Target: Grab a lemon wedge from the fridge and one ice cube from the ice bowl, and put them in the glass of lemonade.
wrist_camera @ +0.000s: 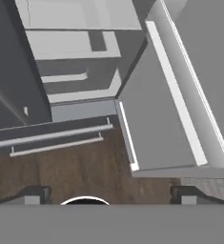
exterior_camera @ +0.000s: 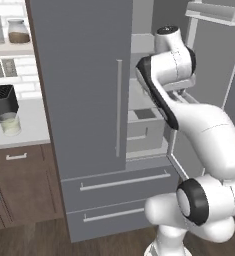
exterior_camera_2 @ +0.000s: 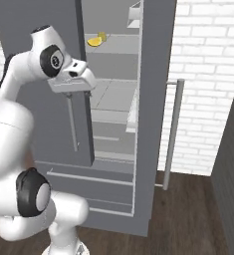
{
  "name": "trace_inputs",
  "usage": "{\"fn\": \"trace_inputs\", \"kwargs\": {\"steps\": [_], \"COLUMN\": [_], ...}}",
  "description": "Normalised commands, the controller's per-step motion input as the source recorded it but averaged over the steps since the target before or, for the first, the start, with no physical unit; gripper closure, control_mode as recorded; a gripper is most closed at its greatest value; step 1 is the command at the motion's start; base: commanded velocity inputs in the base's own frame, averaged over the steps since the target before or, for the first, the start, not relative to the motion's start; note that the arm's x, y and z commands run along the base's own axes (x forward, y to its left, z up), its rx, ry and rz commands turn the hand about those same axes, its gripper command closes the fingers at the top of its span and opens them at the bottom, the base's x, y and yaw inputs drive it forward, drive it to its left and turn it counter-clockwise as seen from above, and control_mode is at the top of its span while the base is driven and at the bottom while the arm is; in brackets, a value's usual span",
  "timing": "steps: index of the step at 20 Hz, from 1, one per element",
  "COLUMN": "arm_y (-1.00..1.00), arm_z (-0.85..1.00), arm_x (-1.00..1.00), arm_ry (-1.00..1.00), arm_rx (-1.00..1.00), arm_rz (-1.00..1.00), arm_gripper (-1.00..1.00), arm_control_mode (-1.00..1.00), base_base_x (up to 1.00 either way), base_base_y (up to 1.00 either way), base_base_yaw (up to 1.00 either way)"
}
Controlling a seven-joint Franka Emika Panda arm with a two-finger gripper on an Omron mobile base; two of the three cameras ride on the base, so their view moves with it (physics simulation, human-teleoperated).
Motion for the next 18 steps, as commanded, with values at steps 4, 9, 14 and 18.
{"fn": "trace_inputs", "kwargs": {"steps": [4,9,14,18], "arm_y": [0.40,0.44,0.57,0.41], "arm_z": [-0.21,-0.26,0.03,-0.02], "arm_x": [-0.29,-0.05,0.00,0.26], "arm_ry": [-0.25,-0.25,-0.05,-0.07], "arm_rx": [0.19,0.23,0.01,0.00], "arm_rz": [0.35,0.31,0.08,-0.02], "arm_gripper": [-1.00,-1.00,-1.00,-1.00], "arm_control_mode": [-1.00,-1.00,-1.00,-1.00], "base_base_x": [0.00,0.00,0.00,0.00], "base_base_y": [0.00,0.00,0.00,0.00], "base_base_yaw": [0.00,0.00,0.00,0.00]}}
